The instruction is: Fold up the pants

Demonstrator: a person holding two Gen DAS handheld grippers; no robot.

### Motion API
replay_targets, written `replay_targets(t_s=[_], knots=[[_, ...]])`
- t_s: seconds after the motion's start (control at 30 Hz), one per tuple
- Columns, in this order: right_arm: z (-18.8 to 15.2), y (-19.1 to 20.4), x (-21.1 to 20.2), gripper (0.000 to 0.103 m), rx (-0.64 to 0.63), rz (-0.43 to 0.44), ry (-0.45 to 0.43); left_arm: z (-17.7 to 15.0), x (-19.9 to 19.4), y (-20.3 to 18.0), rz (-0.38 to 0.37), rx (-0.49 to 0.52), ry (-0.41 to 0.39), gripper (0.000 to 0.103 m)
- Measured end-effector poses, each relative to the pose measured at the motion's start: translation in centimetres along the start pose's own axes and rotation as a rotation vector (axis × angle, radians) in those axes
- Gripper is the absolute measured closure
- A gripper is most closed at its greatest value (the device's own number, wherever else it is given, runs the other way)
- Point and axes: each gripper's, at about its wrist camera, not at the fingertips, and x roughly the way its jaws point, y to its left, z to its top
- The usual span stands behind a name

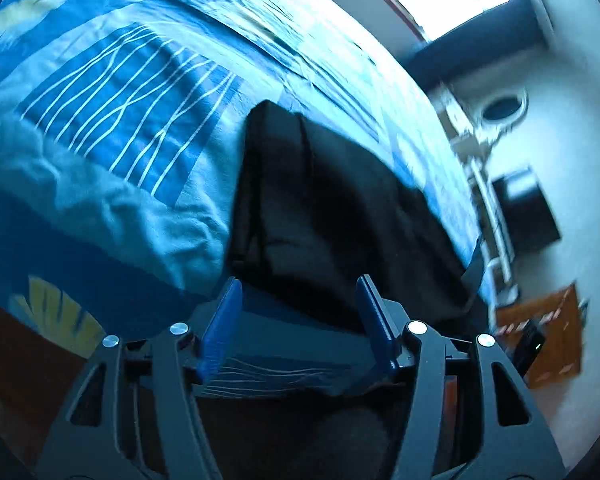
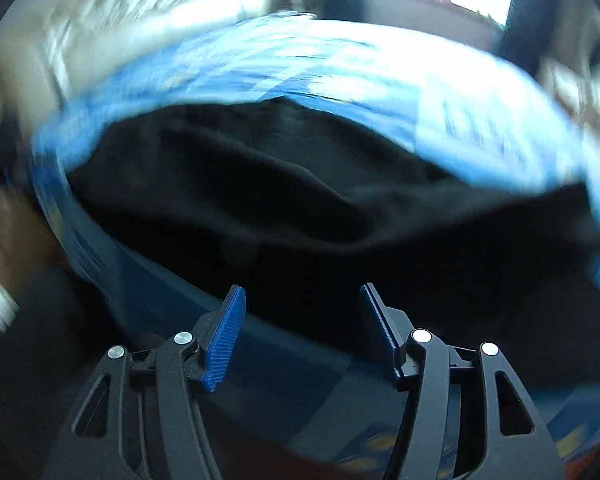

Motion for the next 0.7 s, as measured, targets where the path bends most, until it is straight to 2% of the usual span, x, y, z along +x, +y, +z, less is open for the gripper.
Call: replay_targets(t_s=[0.1,0.2,0.3,0.4,0.47,0.5,0.53,0.57,0.6,0.63,0.67,0.7], knots=[[0.1,-3.4,-0.1,0.044,0.267,0.154,-0.007,0.2,0.7,-0.5,0.009,-0.015,-0.012,0.045],[0.0,-4.9,0.6,0.044,0.422,0.256,-0.002,0.4,2.0,-1.3,0.017,-0.04,0.004,0.045],[-0.7,-5.3,1.6,0.044,0.521,0.33,0.009,0.5,3.0,-1.8,0.045,-0.062,-0.002,0.045],[-0.3,-4.5,3.0,0.044,0.562,0.34,0.021,0.6,3.7,-2.1,0.101,-0.062,-0.002,0.047],[-0.4,-4.6,3.2,0.044,0.592,0.344,0.016,0.6,3.8,-2.3,0.154,-0.046,-0.006,0.065],[-0.2,-4.8,3.2,0.044,0.615,0.351,0.01,0.6,3.9,-2.4,0.203,-0.03,-0.005,0.077],[-0.1,-4.8,3.2,0.044,0.643,0.352,0.001,0.8,3.8,-2.1,0.213,-0.029,-0.005,0.083],[0.0,-5.0,3.3,0.046,0.657,0.338,0.0,0.8,3.7,-1.9,0.215,-0.034,-0.007,0.084],[0.1,-5.0,3.5,0.06,0.664,0.302,0.005,0.9,3.6,-1.6,0.217,-0.05,-0.01,0.087],[0.2,-5.1,3.7,0.082,0.662,0.282,0.013,0.9,3.5,-1.3,0.218,-0.058,-0.011,0.089],[0.0,-5.0,3.8,0.09,0.66,0.278,0.026,0.9,3.4,-1.2,0.219,-0.068,-0.014,0.09],[-0.2,-4.8,3.9,0.091,0.665,0.272,0.033,0.9,3.2,-1.1,0.228,-0.066,-0.02,0.09]])
